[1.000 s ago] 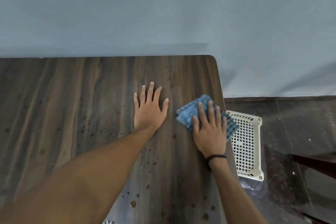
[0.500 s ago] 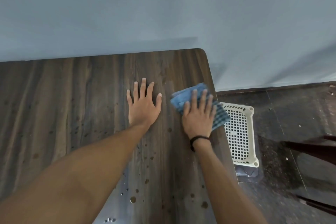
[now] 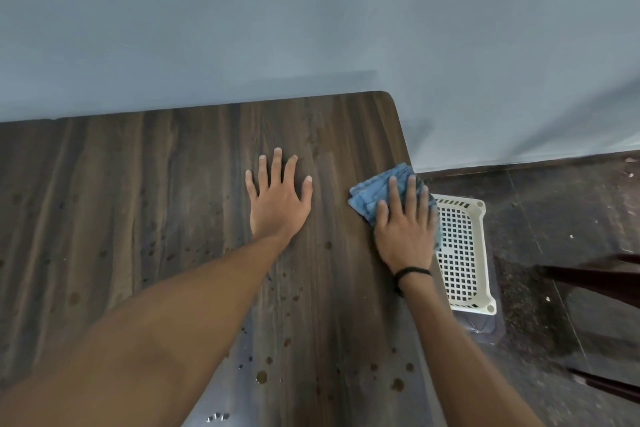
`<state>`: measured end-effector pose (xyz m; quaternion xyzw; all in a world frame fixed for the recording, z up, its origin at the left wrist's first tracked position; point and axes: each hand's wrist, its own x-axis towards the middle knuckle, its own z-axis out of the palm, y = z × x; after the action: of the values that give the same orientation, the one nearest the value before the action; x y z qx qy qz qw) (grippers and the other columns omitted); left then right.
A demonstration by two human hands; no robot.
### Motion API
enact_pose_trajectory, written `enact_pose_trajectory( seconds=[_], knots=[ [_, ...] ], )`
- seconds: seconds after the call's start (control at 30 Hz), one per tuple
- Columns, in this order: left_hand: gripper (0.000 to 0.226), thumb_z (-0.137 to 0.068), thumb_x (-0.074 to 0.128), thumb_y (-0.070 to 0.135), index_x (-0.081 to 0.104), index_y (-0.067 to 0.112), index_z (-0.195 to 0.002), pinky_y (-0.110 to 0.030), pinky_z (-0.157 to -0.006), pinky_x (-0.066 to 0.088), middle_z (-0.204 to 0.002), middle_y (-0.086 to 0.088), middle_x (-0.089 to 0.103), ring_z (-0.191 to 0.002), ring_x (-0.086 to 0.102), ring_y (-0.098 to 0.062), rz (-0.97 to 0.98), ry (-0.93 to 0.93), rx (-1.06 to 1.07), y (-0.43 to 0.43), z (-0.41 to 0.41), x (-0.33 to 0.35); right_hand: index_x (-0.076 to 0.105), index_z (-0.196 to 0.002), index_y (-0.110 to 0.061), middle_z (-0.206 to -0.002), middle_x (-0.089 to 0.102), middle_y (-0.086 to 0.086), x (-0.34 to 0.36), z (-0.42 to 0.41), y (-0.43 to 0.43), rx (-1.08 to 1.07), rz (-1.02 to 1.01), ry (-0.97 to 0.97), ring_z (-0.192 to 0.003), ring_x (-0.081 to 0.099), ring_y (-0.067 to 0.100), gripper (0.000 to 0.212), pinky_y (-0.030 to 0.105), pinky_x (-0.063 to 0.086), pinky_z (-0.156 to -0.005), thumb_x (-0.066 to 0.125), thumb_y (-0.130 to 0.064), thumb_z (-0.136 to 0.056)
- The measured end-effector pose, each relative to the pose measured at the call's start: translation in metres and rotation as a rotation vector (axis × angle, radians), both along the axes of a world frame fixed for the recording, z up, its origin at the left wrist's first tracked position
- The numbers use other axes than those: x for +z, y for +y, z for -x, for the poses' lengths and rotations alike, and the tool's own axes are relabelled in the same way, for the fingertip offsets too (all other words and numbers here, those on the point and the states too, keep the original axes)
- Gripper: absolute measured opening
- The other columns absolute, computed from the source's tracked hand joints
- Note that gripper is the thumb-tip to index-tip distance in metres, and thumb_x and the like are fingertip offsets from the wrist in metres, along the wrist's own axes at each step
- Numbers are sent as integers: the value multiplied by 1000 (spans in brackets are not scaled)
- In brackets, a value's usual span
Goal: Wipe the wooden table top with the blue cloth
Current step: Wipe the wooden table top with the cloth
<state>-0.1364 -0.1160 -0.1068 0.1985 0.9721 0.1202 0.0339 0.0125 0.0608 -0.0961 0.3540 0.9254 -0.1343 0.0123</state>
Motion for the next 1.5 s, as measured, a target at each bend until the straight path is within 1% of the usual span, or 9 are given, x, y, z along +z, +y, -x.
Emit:
enact_pose_trajectory(
  seconds=[0.17, 0.33, 0.5, 0.67, 0.8, 0.93, 1.1, 1.33, 1.5],
  knots=[
    [59, -104, 25, 55, 35, 25, -153, -59, -123, 12, -166, -5, 24, -154, 14, -32, -9, 4, -3, 0, -1, 1, 7, -159, -40, -167, -4, -8, -1, -58, -34, 422, -23, -12, -154, -9, 16, 57, 43, 2, -125, 15, -56, -105],
    [58, -103, 32, 55, 35, 26, -153, -56, -124, 4, -167, -3, 21, -155, 9, -29, -72, -55, 4, -1, -1, 0, 7, -160, -34, -168, -2, 0, 6, -27, -3, 94, 2, -23, -155, -5, 23, 59, 47, 0, -125, 18, -52, -105],
    [55, -104, 42, 51, 33, 30, -154, -54, -125, -3, -168, 4, 19, -156, 0, -21, -291, -132, -48, -25, -20, 24, 4, -158, -42, -167, -7, -10, 7, -87, -32, 564, 6, -29, -153, -13, 14, 56, 42, -1, -125, 16, -55, -105],
    [56, -104, 37, 53, 35, 29, -154, -53, -124, 3, -168, 4, 18, -156, 3, -25, -179, -16, 124, -67, -115, 30, 7, -160, -35, -168, -1, -2, 5, -55, -21, 251, 38, -24, -155, -4, 22, 58, 47, 2, -125, 16, -51, -104],
    [66, -99, 20, 67, 30, 36, -156, -53, -125, 3, -169, 9, 11, -156, 1, -22, -17, -95, 50, -78, -166, 9, 7, -158, -41, -167, -3, -9, 4, -93, -25, 686, 21, -25, -154, -7, 18, 56, 46, 2, -125, 16, -55, -104],
    [61, -101, 24, 63, 31, 37, -156, -52, -125, 5, -168, 9, 15, -156, 6, -23, 18, -65, 30, -80, -174, 3, 14, -159, -36, -168, 4, -2, 6, -67, -4, 318, 48, -14, -155, -1, 23, 58, 48, 2, -125, 21, -53, -104],
    [58, -102, 30, 60, 31, 36, -156, -52, -125, 5, -168, 7, 16, -156, 7, -24, 19, -41, 46, -78, -175, 2, 8, -158, -45, -168, -1, -7, 2, -90, -6, 689, -2, -30, -154, -7, 19, 57, 43, -4, -124, 17, -59, -103],
    [57, -101, 39, 58, 36, 35, -153, -53, -125, 7, -167, 6, 20, -155, 11, -25, -43, 6, 49, -77, -176, 2, 14, -158, -41, -168, 2, -1, 0, -85, -24, 505, 18, 25, -155, -2, 27, 58, 48, 0, -125, 23, -56, -103],
    [87, -89, 47, 76, 11, 41, -160, -58, -123, -1, -169, 10, -10, -155, -11, -26, 60, -381, -48, -81, -152, 33, 11, -156, -48, -168, 0, -7, 5, -87, -16, 512, 68, -25, -154, -6, 21, 57, 46, -2, -125, 20, -62, -101]
  ],
)
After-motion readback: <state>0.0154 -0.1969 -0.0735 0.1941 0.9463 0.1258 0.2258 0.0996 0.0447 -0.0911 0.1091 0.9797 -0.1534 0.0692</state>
